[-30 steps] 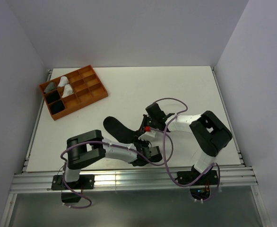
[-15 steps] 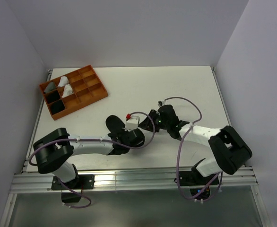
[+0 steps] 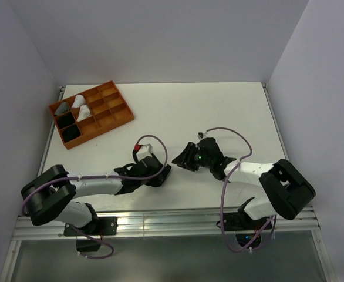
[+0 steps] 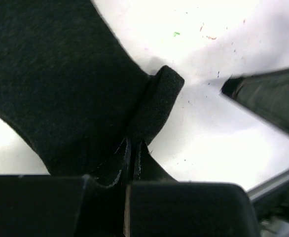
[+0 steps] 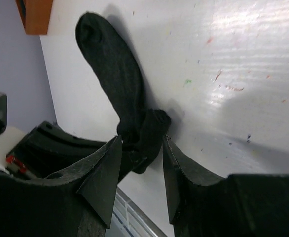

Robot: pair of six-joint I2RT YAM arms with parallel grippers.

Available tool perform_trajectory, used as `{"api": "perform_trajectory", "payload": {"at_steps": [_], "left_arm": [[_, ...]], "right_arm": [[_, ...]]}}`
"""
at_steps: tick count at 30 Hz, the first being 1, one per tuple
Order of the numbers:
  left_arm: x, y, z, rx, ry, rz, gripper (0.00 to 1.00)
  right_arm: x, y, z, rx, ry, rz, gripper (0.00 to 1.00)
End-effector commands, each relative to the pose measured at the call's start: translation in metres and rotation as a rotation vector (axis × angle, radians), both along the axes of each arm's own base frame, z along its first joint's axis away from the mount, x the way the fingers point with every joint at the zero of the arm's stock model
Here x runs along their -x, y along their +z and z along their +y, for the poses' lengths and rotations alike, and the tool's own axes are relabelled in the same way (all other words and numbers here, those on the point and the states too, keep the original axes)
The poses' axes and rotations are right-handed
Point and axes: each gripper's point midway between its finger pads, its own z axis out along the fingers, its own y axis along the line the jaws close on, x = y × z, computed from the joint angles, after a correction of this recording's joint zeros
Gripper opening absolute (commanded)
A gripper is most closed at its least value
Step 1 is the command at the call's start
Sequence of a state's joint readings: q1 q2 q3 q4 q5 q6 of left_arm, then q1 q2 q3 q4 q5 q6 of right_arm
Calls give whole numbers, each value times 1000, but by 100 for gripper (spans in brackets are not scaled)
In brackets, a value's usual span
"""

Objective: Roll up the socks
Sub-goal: Roll the sock at the center of the board.

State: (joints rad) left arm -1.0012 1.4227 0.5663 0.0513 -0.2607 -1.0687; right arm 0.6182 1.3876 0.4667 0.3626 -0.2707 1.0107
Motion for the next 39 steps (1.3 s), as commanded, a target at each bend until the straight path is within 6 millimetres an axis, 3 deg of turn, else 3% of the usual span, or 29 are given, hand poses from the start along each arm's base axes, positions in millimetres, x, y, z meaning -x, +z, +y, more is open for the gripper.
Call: {"api": "perform_trajectory", "payload": {"at_steps": [1, 15, 27, 30, 35, 37, 39], "left_arm": [[11, -5, 3, 140, 67, 104, 0], [22, -28, 14, 311, 133, 255, 0], [24, -36, 20, 360, 154, 302, 0], [25, -39, 24, 369, 167, 316, 0], [24, -42, 26, 340, 156, 320, 0], [18, -38, 23, 322, 134, 288, 1], [12, -33, 20, 295, 116, 262, 9]], "right_arm": [[10, -8, 7, 14, 23, 26, 46], [23, -29, 44, -10, 111, 99, 46], [26, -50, 47, -37, 89, 150, 43], [26, -56, 46, -25, 87, 158, 36], [23, -57, 45, 3, 92, 152, 3], [24, -59, 41, 47, 97, 155, 0], [21, -57, 38, 87, 93, 159, 0]]}}
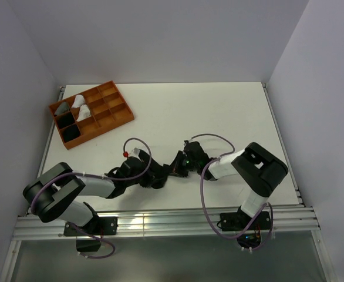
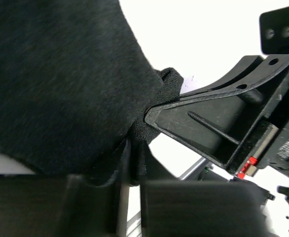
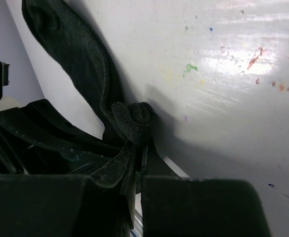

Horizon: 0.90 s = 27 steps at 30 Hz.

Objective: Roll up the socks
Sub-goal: Roll the sock at the center of the board.

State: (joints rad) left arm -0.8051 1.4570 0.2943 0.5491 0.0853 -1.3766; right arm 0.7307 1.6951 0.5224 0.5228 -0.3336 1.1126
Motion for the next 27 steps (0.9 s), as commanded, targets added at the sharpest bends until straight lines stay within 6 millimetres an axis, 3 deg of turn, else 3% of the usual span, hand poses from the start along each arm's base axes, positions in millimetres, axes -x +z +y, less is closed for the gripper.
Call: {"api": "perform_trajectory", "payload": {"at_steps": [1, 4, 6, 7, 8, 9, 11, 12, 14, 16, 17, 22, 27], "left_arm": [[8, -26, 16, -177, -56, 17, 16], [2, -13, 13, -234, -81, -45, 32], [-10, -1, 16, -301, -44, -113, 37], [-6, 2, 14, -345, -72, -149, 42], [-11, 17, 6, -353, -71, -193, 44], [-7, 14, 12, -448, -77, -226, 46], [-10, 28, 6, -502, -78, -287, 46], [0, 26, 7, -568, -106, -305, 47], [-8, 40, 7, -663, -71, -393, 47], [-3, 40, 13, -797, -74, -455, 48], [-5, 50, 5, -812, -70, -491, 47], [8, 56, -15, -996, -122, -646, 46], [10, 47, -25, -1220, -136, -731, 45]], "right_arm": [[-9, -1, -7, 115, 2, -29, 0], [-11, 0, -10, 178, 10, -18, 0], [-9, -3, -15, 217, 10, -2, 0], [-12, 0, -14, 220, 10, -5, 0], [-10, -2, -17, 245, 10, 10, 0], [-14, 2, -15, 244, 9, 2, 0], [-15, 2, -15, 261, 14, 7, 0], [-13, 1, -17, 279, 17, 20, 0], [-18, 6, -13, 274, 17, 9, 0], [-16, 5, -15, 299, 24, 29, 0], [-17, 5, -15, 303, 26, 30, 0], [-16, 4, -13, 313, 43, 50, 0], [-13, 2, -10, 303, 58, 62, 0]]}}
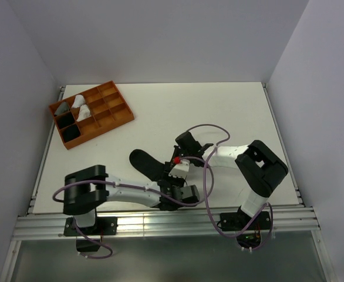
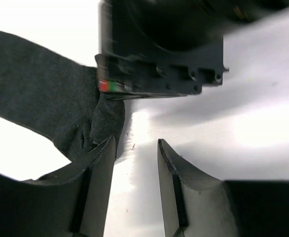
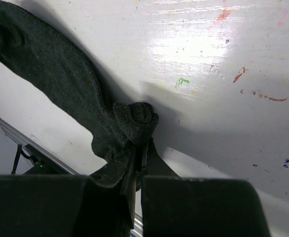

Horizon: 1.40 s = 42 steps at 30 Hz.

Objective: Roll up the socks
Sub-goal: Roll the sock at the center of the board.

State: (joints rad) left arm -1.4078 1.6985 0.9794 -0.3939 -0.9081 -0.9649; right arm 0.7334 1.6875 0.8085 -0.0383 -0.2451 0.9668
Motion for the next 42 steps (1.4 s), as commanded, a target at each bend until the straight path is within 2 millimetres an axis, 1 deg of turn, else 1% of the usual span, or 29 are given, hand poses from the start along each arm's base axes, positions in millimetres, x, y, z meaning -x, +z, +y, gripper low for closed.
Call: {"api": "perform_trajectory", "payload": {"at_steps": [1, 2, 3, 4, 7, 10, 13, 16, 19, 23, 26, 27, 28, 29, 31, 32, 33, 34, 35, 36, 37, 38, 39, 40, 41, 42], "left_arm": [[-12, 10, 18, -196, 59, -159, 44], [-13, 5, 15, -222, 66, -166, 43], [-14, 4, 20, -259, 72, -173, 43], [-15, 4, 20, -258, 82, -186, 42], [-15, -5, 16, -274, 70, -177, 41], [-16, -13, 17, -279, 65, -158, 41], [-22, -17, 21, -288, 76, -145, 41], [-26, -27, 25, -288, 77, -107, 41], [-26, -34, 28, -275, 73, -68, 40], [-22, -43, 36, -278, 70, -13, 38], [-17, -51, 41, -273, 62, 25, 31], [-16, -52, 44, -274, 61, 33, 26], [-14, -53, 45, -272, 58, 42, 23], [-14, -54, 44, -267, 53, 50, 14], [-12, -54, 46, -255, 51, 62, 3], [-13, -53, 47, -252, 45, 70, 0], [-12, -53, 44, -213, 36, 91, 0], [-12, -52, 43, -192, 30, 103, 0], [-16, -50, 44, -175, 26, 116, 0], [-16, -44, 39, -109, 15, 124, 0], [-13, -44, 36, -69, -5, 163, 0], [-16, -42, 36, -34, -4, 182, 0], [-16, -35, 38, 12, -11, 193, 0], [-12, -32, 27, 83, -44, 231, 0], [-16, -30, 28, 119, -35, 248, 0], [-15, -27, 31, 159, -38, 262, 0]], "right_arm": [[0, -1, 0, 26, 19, 0, 0], [-1, -1, 0, 27, 19, 0, 0], [1, -1, 0, 29, 27, 0, 0], [1, -2, 0, 30, 27, 1, 0], [2, -2, -1, 23, 31, 2, 0], [3, -2, 1, 15, 36, 9, 0], [4, -3, 3, 10, 39, 14, 0], [4, -4, 3, 10, 40, 16, 0], [3, -3, 3, 8, 42, 16, 0], [4, -1, 6, -22, 44, 28, 0], [1, 0, 5, -27, 39, 23, 0], [1, 1, 5, -29, 39, 20, 0], [-1, 1, 4, -31, 37, 18, 0], [-1, 3, 5, -42, 40, 19, 0], [-2, 7, 6, -69, 34, 18, 1], [-5, 10, 7, -95, 31, 0, 3], [-9, 16, 8, -113, 26, -18, 5], [-13, 21, 9, -134, 19, -37, 11], [-15, 21, 6, -143, 10, -43, 15], [-16, 29, 6, -165, 12, -63, 18], [-20, 35, 7, -188, 6, -88, 25], [-20, 37, 5, -196, -1, -98, 29], [-25, 47, 4, -216, -11, -132, 32], [-29, 55, 6, -241, -16, -165, 39], [-27, 55, 3, -249, -27, -169, 42], [-29, 65, 3, -273, -33, -200, 45]]}}
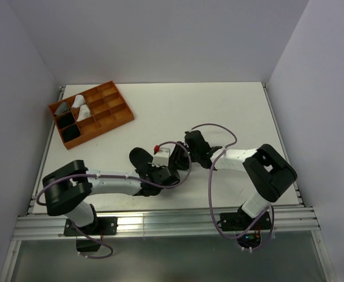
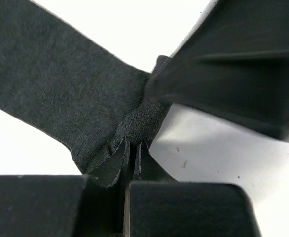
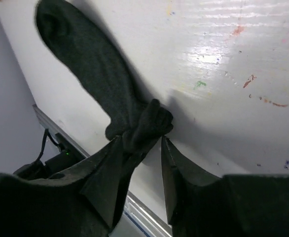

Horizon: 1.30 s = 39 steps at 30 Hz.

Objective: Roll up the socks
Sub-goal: Roll the sock at the center of the board.

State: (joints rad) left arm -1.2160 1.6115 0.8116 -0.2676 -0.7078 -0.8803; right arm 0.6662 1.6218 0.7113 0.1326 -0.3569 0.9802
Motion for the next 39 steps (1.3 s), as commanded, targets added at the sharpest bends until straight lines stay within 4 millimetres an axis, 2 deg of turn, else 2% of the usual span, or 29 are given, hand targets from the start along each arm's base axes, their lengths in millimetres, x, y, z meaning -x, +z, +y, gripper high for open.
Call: {"api": "perform_trajectory", "payload": {"at_steps": [1, 2, 4, 5, 7, 13, 14, 15, 17, 19, 20, 29, 36, 39], "left_arm": [[11, 6, -18, 188, -79, 123, 0], [12, 5, -18, 227, -73, 162, 0], [15, 4, -13, 276, -62, 195, 0], [16, 4, -17, 327, -56, 228, 0], [18, -2, -10, 364, -41, 267, 0], [14, -5, 3, 565, 58, 359, 0], [13, -13, 14, 590, 120, 381, 0], [12, -8, 12, 644, 122, 385, 0], [13, -16, 23, 694, 188, 411, 0], [12, -11, 21, 755, 195, 413, 0], [14, -14, 25, 769, 222, 424, 0], [18, -26, 30, 810, 263, 487, 0], [20, -35, 33, 809, 280, 520, 0], [21, -38, 36, 810, 292, 531, 0]], "right_arm": [[-25, 52, 7, -144, -49, -184, 51], [-22, 50, 4, -146, -57, -187, 52], [-25, 61, 3, -177, -74, -226, 56], [-23, 58, 1, -175, -77, -227, 56], [-23, 60, 1, -188, -84, -231, 57], [-10, 44, 0, -193, -101, -184, 57], [-6, 39, 0, -183, -104, -174, 57], [-3, 36, 0, -180, -102, -166, 57], [3, 30, 1, -171, -98, -149, 57], [6, 26, 4, -179, -94, -134, 57], [8, 19, 4, -173, -92, -118, 57], [5, 7, 22, -177, -71, -94, 55], [7, -13, 31, -198, -50, -49, 51], [9, -22, 32, -192, -44, -29, 46]]}}
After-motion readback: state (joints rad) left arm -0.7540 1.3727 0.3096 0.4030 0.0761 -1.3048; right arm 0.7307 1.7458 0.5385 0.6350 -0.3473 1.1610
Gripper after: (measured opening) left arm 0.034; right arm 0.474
